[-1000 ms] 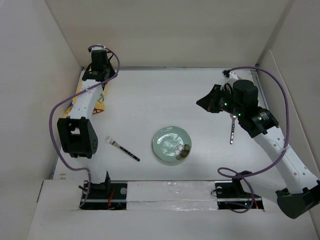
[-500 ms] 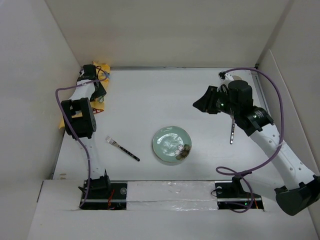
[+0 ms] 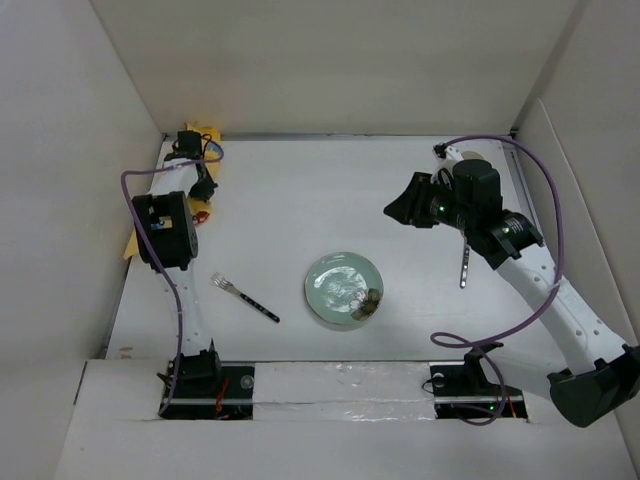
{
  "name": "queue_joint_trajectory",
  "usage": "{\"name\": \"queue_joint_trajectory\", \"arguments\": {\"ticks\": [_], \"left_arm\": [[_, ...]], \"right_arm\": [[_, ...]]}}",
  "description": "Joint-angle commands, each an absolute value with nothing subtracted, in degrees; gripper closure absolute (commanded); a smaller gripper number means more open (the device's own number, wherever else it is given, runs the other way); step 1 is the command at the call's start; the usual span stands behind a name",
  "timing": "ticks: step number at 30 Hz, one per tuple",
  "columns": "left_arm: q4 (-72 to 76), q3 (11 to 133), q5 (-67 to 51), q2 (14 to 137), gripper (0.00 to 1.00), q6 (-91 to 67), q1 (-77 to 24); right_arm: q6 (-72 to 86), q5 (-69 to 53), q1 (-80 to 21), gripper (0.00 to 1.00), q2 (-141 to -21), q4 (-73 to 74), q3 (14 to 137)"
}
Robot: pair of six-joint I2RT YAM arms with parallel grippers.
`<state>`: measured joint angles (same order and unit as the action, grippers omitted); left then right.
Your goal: Set the dinner table for one person
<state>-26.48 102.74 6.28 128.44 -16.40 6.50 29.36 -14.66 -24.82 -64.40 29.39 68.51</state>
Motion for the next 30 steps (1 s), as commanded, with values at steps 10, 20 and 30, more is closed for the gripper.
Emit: {"name": "queue_joint_trajectory", "arguments": {"ticks": [10, 20, 30], "left_arm": [[-30.94, 126.44, -8.23, 119.89, 1.00, -16.61, -9.40], [-19.27, 120.52, -26.10, 106.01, 1.00, -23.12, -9.40], [-19.41, 99.58, -25.60, 101.60, 1.00, -16.19, -6.50]], "right_arm": [[28.13, -14.59, -25.75, 0.59, -67.06, 27.51, 72.51], [29.00, -8.44, -25.75, 0.37, -69.96, 28.12, 75.94], [30.94, -3.69, -25.75, 0.96, -74.09, 26.11, 71.37]]}}
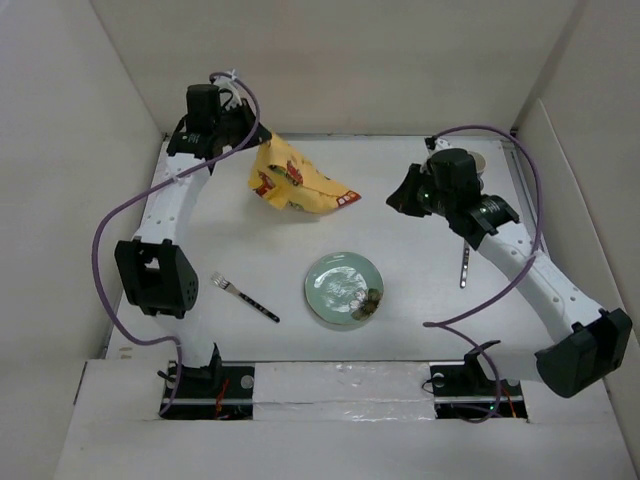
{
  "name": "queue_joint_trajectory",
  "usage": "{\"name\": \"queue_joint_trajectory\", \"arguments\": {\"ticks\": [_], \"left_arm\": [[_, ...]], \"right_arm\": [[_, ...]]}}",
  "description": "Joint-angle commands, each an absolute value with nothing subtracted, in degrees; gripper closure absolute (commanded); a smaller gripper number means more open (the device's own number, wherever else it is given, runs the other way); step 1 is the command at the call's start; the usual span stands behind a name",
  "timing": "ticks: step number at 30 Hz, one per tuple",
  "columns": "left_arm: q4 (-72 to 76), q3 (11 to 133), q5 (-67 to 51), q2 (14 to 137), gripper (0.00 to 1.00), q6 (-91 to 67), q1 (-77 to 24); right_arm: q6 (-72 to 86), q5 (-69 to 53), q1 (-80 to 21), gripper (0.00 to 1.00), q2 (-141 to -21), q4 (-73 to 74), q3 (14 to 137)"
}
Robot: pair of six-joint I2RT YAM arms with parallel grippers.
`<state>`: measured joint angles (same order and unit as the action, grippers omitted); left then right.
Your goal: Set the dinner table for one person
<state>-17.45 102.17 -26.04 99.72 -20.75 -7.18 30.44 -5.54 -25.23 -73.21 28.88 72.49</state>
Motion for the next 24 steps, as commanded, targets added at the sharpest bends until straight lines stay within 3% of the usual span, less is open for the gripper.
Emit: {"name": "queue_joint_trajectory", "arguments": {"ticks": [1, 5, 7, 9, 10, 11, 12, 13, 15, 16, 18, 19, 20, 22, 24], "left_arm": [[-20.90, 98.97, -24.45, 101.95, 1.00, -14.87, -6.50], [-27.05, 96.07, -18.30, 102.57, 1.00, -9.32, -9.13], [-28.30, 93.71, -11.54, 102.04, 1.00, -9.05, -9.66], [-28.13, 91.42, -5.31, 100.38, 1.00, -10.54, -9.67], [-28.13, 89.58, -3.36, 99.41, 0.89, -10.98, -9.67], [-28.12, 89.56, -3.34, 98.88, 0.89, -10.99, -9.67], [-28.30, 89.39, -1.34, 98.44, 0.80, -10.90, -9.67], [-28.56, 89.38, -0.62, 98.00, 0.64, -10.72, -9.67], [-29.53, 88.51, 2.17, 95.64, 0.44, -12.38, -9.67], [-29.53, 88.51, 2.20, 95.63, 0.44, -12.39, -9.67], [-27.96, 85.97, 6.39, 91.51, 0.44, -14.58, -9.67], [-26.73, 81.87, 7.46, 89.84, 0.44, -15.63, -8.88], [-24.20, 79.65, 8.17, 86.34, 0.45, -18.52, -7.92], [-21.63, 72.73, 4.85, 83.51, 0.50, -21.08, -3.63], [-18.90, 68.49, 0.82, 81.30, 0.64, -23.81, -1.50]], "right_arm": [[31.02, -3.69, -25.75, 1.00, -75.40, 24.97, 69.89], [32.86, -3.52, -25.75, 1.00, -80.66, 20.57, 67.50], [33.75, -3.69, -25.75, 0.95, -83.74, 17.86, 67.76], [34.28, -3.60, -25.75, 0.83, -88.84, 17.40, 70.30], [34.80, -2.39, -25.75, 0.76, -92.42, 17.14, 72.75], [34.89, -2.37, -25.75, 0.76, -92.46, 17.14, 73.82], [34.98, -0.72, -25.75, 0.65, -95.94, 17.05, 75.22], [35.07, -0.36, -25.75, 0.63, -97.72, 17.57, 76.80], [35.16, -0.35, -26.27, 0.52, -105.24, 18.19, 83.53], [35.16, -0.35, -26.28, 0.52, -105.29, 18.19, 83.58], [35.24, 1.32, -26.28, 0.58, -110.71, 18.28, 89.00], [35.24, 0.97, -26.80, 0.72, -112.31, 18.19, 90.69], [35.33, 0.44, -26.81, 0.96, -114.15, 18.72, 92.79], [35.07, 0.44, -26.81, 1.00, -119.67, 21.08, 99.56], [34.72, 0.44, -26.81, 1.00, -123.03, 22.49, 104.04]]}}
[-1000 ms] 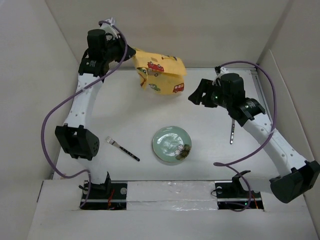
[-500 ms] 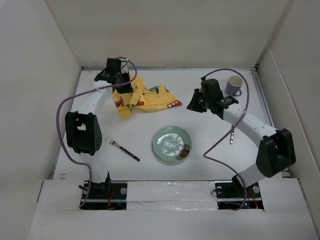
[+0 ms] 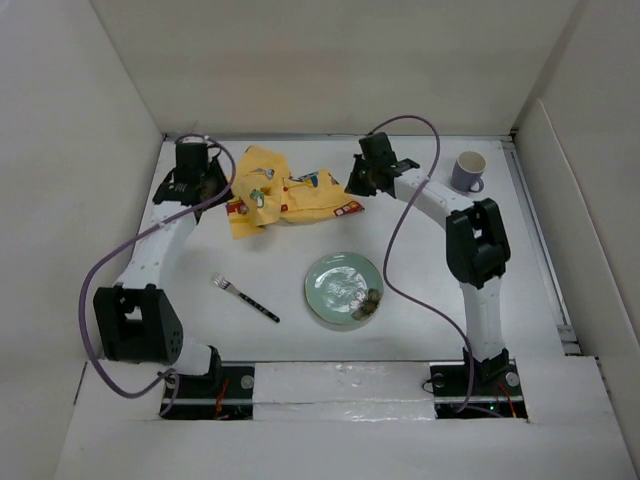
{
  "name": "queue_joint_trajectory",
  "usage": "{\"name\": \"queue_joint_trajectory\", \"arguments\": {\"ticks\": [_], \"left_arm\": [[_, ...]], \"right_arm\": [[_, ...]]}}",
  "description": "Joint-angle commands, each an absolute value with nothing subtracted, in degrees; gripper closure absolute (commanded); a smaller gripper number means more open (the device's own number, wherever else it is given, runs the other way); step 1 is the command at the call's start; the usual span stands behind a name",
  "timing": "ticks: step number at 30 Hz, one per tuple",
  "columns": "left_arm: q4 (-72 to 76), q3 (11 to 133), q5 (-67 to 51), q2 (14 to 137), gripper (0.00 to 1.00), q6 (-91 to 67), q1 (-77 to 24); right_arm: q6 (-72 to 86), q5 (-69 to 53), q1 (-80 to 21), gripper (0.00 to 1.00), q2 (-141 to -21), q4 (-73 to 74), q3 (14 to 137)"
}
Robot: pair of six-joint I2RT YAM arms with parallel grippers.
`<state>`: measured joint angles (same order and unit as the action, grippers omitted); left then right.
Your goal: Set the dinner table for one person
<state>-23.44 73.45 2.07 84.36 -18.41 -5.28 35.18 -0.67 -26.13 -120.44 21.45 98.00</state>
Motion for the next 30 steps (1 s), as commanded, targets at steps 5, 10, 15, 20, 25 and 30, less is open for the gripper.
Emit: {"name": "queue_joint_trajectory", "arguments": {"ticks": [5, 10, 15, 20, 25, 30], "left_arm": [[-19.07, 62.41, -4.65, 86.47, 0.96, -25.31, 2.11], [-18.46, 62.05, -4.66, 92.01, 0.65, -25.23, 2.11], [-18.19, 63.54, -4.84, 96.67, 0.59, -24.17, 2.11], [-18.46, 63.28, -3.61, 99.13, 0.59, -23.20, 0.88], [-18.11, 62.93, -1.41, 101.16, 0.59, -23.29, 0.00], [-17.93, 62.93, -1.67, 103.01, 0.59, -23.38, 0.00]], "right_arm": [[34.02, -2.72, -27.33, 0.67, -132.52, 28.56, 117.06], [33.93, -3.61, -28.48, 0.50, -137.45, 33.47, 123.04], [34.45, -3.86, -29.00, 0.52, -139.92, 35.42, 124.02], [36.03, -0.36, -29.62, 0.53, -138.96, 35.33, 120.86], [37.00, 3.95, -30.15, 0.51, -137.38, 34.63, 117.43], [37.09, 10.28, -30.67, 0.46, -135.27, 34.72, 116.54]]}}
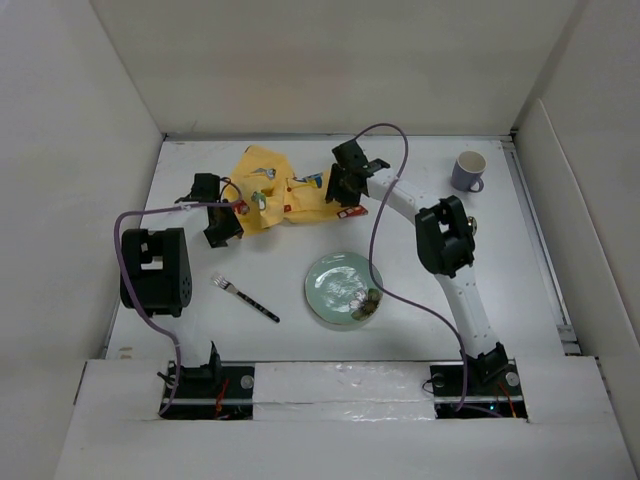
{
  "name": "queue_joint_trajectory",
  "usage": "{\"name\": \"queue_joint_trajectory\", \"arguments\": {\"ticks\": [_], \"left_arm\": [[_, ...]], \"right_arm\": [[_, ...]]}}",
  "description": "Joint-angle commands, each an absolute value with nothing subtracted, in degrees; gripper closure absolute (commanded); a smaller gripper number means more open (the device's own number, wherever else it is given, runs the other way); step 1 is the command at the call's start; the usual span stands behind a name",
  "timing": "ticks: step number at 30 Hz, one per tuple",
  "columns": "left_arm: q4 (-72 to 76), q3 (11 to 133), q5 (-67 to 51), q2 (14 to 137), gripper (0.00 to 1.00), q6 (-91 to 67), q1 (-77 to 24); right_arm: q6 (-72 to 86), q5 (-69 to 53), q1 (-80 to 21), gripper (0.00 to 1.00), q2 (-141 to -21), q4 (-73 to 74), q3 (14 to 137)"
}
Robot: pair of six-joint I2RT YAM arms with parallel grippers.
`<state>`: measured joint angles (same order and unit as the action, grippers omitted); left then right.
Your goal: Set the dinner table for one person
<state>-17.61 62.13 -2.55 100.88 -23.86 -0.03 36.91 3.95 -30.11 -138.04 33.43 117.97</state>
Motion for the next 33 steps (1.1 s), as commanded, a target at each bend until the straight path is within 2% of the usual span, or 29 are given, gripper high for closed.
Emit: {"name": "queue_joint_trajectory", "arguments": {"ticks": [1, 4, 8, 10, 11, 14, 18, 20, 26, 33], "left_arm": [[-17.49, 62.76, -1.41, 103.09, 0.59, -23.64, 0.00], [-16.79, 62.66, -0.88, 104.05, 0.62, -23.91, 0.00], [-16.17, 63.02, -1.66, 105.90, 0.67, -24.52, 0.00], [-15.65, 62.93, -1.76, 106.08, 0.69, -24.78, -0.61], [-15.47, 63.02, -1.93, 106.35, 0.70, -24.87, -0.62], [-15.47, 62.84, -2.37, 106.79, 0.77, -24.96, -0.62], [-15.47, 63.19, -2.29, 106.35, 1.00, -24.96, -0.62], [-16.17, 63.89, -2.02, 105.56, 1.00, -24.79, -0.62], [-16.35, 66.88, -3.51, 99.24, 1.00, -25.66, -0.62], [-16.43, 69.61, -5.98, 90.01, 1.00, -26.11, 1.23]], "right_arm": [[37.00, 10.63, -30.67, 0.46, -135.18, 34.63, 116.37], [36.74, 9.85, -30.67, 0.45, -136.05, 35.42, 116.80], [37.26, 8.96, -31.20, 0.54, -136.41, 35.60, 116.02], [37.35, 9.32, -31.20, 0.62, -136.14, 34.90, 115.23], [37.09, 9.23, -31.20, 0.69, -136.06, 34.63, 115.05], [37.26, 9.06, -31.20, 0.81, -135.97, 34.63, 115.14], [37.27, 8.53, -31.20, 0.93, -134.83, 33.32, 114.70], [37.18, 8.18, -31.20, 1.00, -133.25, 32.44, 114.08], [36.57, 6.77, -30.06, 1.00, -126.66, 28.30, 111.45], [33.23, 5.54, -28.21, 1.00, -113.22, 24.52, 105.65]]}}
